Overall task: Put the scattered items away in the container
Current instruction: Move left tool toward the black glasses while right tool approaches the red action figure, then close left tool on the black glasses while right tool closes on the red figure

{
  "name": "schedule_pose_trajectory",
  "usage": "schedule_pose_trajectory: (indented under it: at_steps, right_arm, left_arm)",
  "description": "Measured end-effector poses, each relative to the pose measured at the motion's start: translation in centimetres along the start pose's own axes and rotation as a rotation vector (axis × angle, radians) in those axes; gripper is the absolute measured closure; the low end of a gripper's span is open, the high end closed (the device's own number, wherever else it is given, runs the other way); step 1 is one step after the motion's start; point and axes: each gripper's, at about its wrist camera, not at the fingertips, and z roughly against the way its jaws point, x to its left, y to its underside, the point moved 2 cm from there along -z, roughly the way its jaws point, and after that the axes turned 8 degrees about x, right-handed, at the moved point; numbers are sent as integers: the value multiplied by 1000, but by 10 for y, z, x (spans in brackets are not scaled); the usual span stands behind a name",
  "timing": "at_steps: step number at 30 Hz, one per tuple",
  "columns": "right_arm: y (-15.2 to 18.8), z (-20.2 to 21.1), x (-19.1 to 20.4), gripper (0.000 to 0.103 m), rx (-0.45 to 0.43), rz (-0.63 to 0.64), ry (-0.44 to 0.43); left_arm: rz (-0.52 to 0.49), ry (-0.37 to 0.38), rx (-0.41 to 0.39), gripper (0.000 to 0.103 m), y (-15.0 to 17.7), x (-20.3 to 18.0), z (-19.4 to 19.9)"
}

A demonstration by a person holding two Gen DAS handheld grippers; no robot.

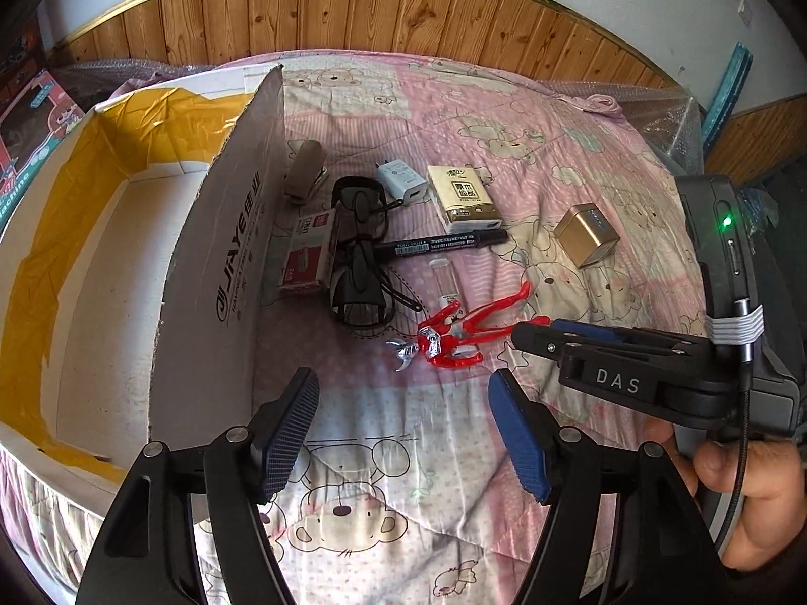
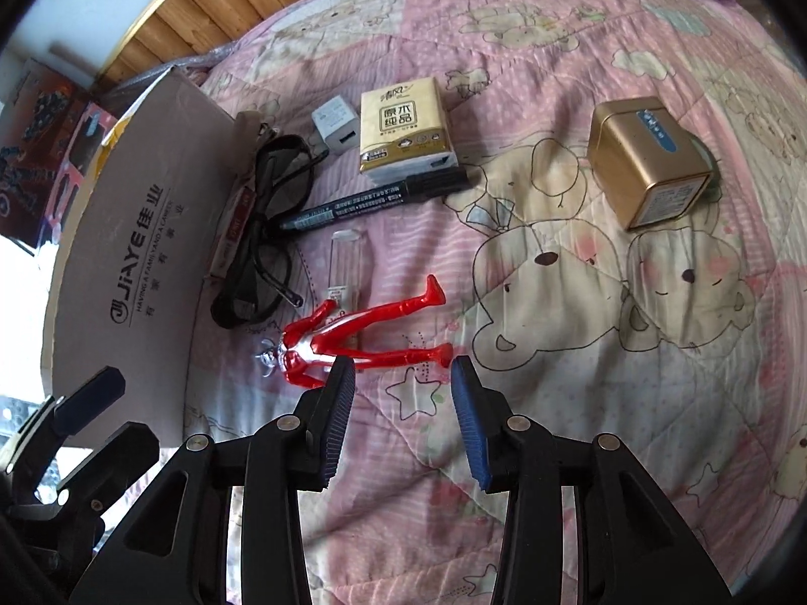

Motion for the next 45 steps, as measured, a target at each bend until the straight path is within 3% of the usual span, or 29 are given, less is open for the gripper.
schedule_pose_trajectory:
  at_steps: [2,3,4,5,7,10,14,15,16,18,20,21,22,26,27,28,31,32,33,34,35,36,37,38,40,43,44,45]
  right_arm:
    - [-8,-10,1,61,27,16,-14]
    - [-11,-17,0,68,52,16,-14]
    - [-14,-23,-4,93,74,7,-13]
    - [-16,-25,-9,103,83,4,15]
    - [-18,-21,-21,103,89,-15,31]
    - [-14,-7,-40,103,86,-43,132]
    - [-14,11,-38,83,83,-125,-39]
    - [-15,7,-29,58,94,-132,-105]
    - [-16,-1,-19,48,120,-137,-162]
    - [-16,-22,2,49,163,-128,-185]
    - [-19,-35,14,49,139,-101,-157]
    - [-22,-32,18,65,108,-69,-123]
    - [-24,-30,19,66,106,-40,-108]
    - [-28,-7,-18,69,66,-71,-36]
    - [-29,0,-31,72,61,-90,-32]
    - [-30,6,-42,83,56,-101,-13]
    - [-23,19,-75,84,55,-98,72]
    - [-20,21,-84,84,65,-109,75]
    - [-12,27,-95,84,71,-126,59]
    - [-7,31,-100,84,71,-150,34]
    - [-3,35,-102,80,71,-170,13]
    - [2,38,-100,67,69,-182,-14]
    - [5,39,-95,57,67,-196,-47]
    - [7,37,-88,55,70,-210,-67]
    - [6,27,-71,53,85,-203,-84]
    - [0,1,-47,52,89,-174,-34]
    - [0,2,-44,55,55,-160,-4]
    - [0,3,-42,58,49,-145,22]
  left_arm:
    - [18,4,6,32,-6,0,-1]
    - [26,6,8,32,-9,0,-1]
    - [32,6,11,32,-13,0,-1]
    - [36,0,15,32,-16,0,-2]
    - [41,-12,19,32,-24,-1,-3]
    - [46,-31,23,32,-35,-1,-2]
    - [64,-39,22,32,-58,2,-2]
    - [66,-49,22,32,-65,2,-3]
    - [69,-57,21,32,-71,3,-4]
    - [79,-59,20,32,-81,5,-3]
    - [75,-63,21,32,-88,7,-5]
    - [76,-67,28,32,-90,8,-7]
    - [80,-65,39,32,-92,9,-12]
    - [92,-49,88,32,-91,9,-38]
    - [91,-40,102,32,-90,8,-45]
    - [89,-38,113,32,-89,7,-52]
    - [97,-58,150,33,-86,9,-75]
    - [119,-56,166,42,-85,13,-83]
    - [146,-40,186,58,-83,17,-92]
    - [164,-37,187,61,-82,20,-96]
    - [161,-32,179,70,-83,20,-96]
    - [152,-2,190,81,-82,18,-95]
    - [152,41,204,82,-80,17,-94]
    - [151,69,206,82,-78,16,-90]
    - [152,52,195,82,-75,16,-84]
    - [216,50,188,67,-77,22,-86]
    - [234,52,185,57,-79,23,-89]
    - [252,54,178,54,-82,23,-92]
